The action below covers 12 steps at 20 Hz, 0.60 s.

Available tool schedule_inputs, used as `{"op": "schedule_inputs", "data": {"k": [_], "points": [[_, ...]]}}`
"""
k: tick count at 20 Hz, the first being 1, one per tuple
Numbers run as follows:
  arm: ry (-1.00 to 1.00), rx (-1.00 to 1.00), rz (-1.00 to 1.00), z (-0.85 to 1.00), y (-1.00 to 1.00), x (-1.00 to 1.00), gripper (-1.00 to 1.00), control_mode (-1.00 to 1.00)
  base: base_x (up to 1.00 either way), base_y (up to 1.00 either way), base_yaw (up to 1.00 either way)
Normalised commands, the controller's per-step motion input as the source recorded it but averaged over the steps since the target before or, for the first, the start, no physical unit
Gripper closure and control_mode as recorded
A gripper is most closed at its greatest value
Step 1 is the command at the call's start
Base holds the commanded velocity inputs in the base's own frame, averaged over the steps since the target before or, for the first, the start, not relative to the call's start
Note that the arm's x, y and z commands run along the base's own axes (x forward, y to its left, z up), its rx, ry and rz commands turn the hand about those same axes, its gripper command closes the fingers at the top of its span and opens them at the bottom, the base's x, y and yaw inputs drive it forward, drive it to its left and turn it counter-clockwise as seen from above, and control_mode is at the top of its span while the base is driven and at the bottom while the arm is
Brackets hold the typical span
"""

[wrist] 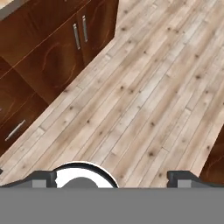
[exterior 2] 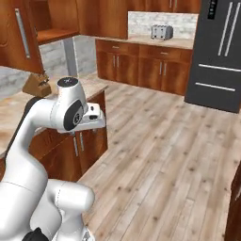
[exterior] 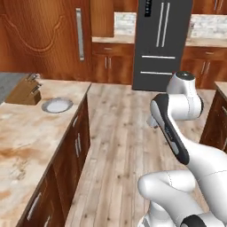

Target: Move the hot dog bun to the plate on the dining table and place the condiment next to that plate. Then navigate to the fridge and take the sausage and place it on the plate as well.

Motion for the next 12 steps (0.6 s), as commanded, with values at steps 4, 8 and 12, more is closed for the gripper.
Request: {"op": "schedule_inputs", "data": {"k": [4,8,12], "points": [[0.0,0.0,0.0,0.0,0.0,0.0,-1.0,1.0,1.0,-0.23,0.58],[0.0,0.0,0.0,0.0,0.0,0.0,-1.0,1.0,1.0,-0.33,0.56],[0.0,0.0,0.0,0.0,0.0,0.0,-1.0,1.0,0.9,-0.44,0.55]]}}
